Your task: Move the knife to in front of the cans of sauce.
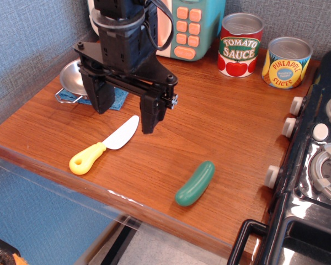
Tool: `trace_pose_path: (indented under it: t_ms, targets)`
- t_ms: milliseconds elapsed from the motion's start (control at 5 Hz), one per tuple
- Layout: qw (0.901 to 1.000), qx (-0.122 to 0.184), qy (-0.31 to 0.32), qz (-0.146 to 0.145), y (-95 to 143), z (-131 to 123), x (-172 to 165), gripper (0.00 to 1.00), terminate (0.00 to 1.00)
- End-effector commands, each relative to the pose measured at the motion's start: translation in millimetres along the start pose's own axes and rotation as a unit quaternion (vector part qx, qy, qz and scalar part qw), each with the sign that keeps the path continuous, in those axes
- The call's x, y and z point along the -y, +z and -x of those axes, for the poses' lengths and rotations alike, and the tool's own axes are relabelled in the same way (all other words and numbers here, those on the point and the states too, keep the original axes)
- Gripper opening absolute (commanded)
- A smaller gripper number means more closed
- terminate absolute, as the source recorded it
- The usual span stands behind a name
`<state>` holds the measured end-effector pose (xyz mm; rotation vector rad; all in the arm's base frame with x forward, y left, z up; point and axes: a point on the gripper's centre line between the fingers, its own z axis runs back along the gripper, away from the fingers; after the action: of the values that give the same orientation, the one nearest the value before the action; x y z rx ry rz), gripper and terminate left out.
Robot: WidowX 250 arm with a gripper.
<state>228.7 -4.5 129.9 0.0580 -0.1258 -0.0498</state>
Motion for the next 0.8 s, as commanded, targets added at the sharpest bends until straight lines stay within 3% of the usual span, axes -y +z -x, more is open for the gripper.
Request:
trace_pose_path:
  t_ms: [0, 200, 600]
  targets:
    - [1.0, 0.0, 0.0, 0.0, 0.0, 0.0, 0.0, 1.0, 0.0]
    - [0.9996, 0.001, 0.024, 0.013, 2.4, -10.3, -15.4, 1.0, 0.0]
    - [0.9992, 0.022, 0.032, 0.002, -7.9, -9.0, -63.0, 1.0, 0.0]
